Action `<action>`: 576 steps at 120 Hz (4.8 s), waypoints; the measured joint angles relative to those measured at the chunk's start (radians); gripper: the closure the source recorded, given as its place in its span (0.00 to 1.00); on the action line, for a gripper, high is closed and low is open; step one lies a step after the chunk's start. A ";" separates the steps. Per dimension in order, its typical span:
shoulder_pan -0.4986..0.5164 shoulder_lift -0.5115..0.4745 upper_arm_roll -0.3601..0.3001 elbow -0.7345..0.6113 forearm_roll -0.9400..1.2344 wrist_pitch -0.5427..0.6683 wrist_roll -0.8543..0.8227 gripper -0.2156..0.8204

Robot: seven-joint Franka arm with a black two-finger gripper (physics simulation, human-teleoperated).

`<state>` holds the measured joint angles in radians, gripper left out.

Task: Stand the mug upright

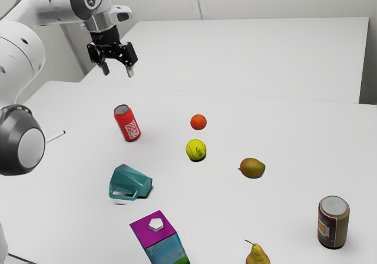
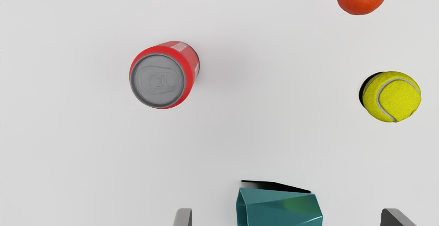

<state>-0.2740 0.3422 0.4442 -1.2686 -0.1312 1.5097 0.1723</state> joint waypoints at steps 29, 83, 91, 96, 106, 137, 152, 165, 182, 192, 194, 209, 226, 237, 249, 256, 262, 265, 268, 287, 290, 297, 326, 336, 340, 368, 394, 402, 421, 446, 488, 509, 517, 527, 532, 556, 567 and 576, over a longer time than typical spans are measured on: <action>-0.003 -0.123 -0.012 -0.151 0.030 0.013 -0.020 0.21; -0.034 -0.619 -0.029 -0.875 0.132 0.316 -0.117 0.21; -0.033 -0.654 -0.021 -0.936 0.131 0.359 -0.118 0.21; -0.033 -0.668 -0.004 -0.971 0.128 0.387 -0.113 0.21; -0.039 -0.678 0.034 -1.015 0.121 0.437 -0.097 0.21; -0.045 -0.673 0.108 -1.120 0.038 0.558 0.014 0.21; -0.044 -0.668 0.122 -1.145 -0.013 0.594 0.083 0.21; -0.044 -0.656 0.148 -1.168 -0.072 0.614 0.153 0.21; -0.046 -0.622 0.174 -1.183 -0.164 0.629 0.249 0.21; -0.046 -0.591 0.177 -1.185 -0.219 0.634 0.305 0.21; -0.045 -0.582 0.178 -1.185 -0.232 0.635 0.317 0.21; -0.045 -0.528 0.179 -1.182 -0.319 0.639 0.400 0.21; -0.045 -0.490 0.179 -1.182 -0.418 0.640 0.487 0.21; -0.046 -0.474 0.178 -1.182 -0.475 0.636 0.535 0.21; -0.046 -0.448 0.178 -1.182 -0.529 0.629 0.584 0.21; -0.046 -0.432 0.177 -1.182 -0.560 0.623 0.610 0.21; -0.046 -0.421 0.177 -1.181 -0.586 0.616 0.631 0.21; -0.045 -0.414 0.177 -1.181 -0.599 0.612 0.641 0.21; -0.045 -0.407 0.177 -1.182 -0.614 0.608 0.651 0.21; -0.045 -0.383 0.177 -1.183 -0.689 0.584 0.710 0.21; -0.045 -0.382 0.177 -1.183 -0.698 0.581 0.719 0.21; -0.045 -0.379 0.177 -1.185 -0.723 0.574 0.739 0.21; -0.028 -0.332 0.177 -1.185 -0.805 0.542 0.812 0.21; -0.024 -0.326 0.177 -1.185 -0.822 0.534 0.833 0.24; -0.023 -0.325 0.177 -1.185 -0.827 0.532 0.841 0.27; -0.025 -0.325 0.177 -1.180 -0.848 0.523 0.884 0.52; -0.038 -0.329 0.177 -1.170 -0.857 0.521 0.911 0.76; -0.048 -0.332 0.177 -1.167 -0.858 0.522 0.917 0.81; -0.080 -0.348 0.175 -1.152 -0.858 0.523 0.928 0.90; -0.083 -0.391 0.134 -1.105 -0.831 0.543 0.926 0.93; -0.112 -0.381 -0.035 -0.975 -0.439 0.661 0.822 0.93; -0.163 -0.394 -0.046 -0.979 -0.231 0.711 0.723 0.93; -0.171 -0.403 -0.046 -0.989 -0.152 0.730 0.678 0.93; -0.183 -0.409 -0.048 -0.996 -0.052 0.749 0.618 0.93; -0.190 -0.410 -0.050 -0.997 -0.009 0.757 0.589 0.93; -0.225 -0.409 -0.059 -1.000 0.111 0.780 0.457 0.93; -0.244 -0.403 -0.059 -1.005 0.132 0.790 0.405 0.93; -0.256 -0.396 -0.060 -1.010 0.148 0.799 0.367 0.93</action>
<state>-0.5305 -0.0537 0.3846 -2.2783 0.0171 2.3085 0.5389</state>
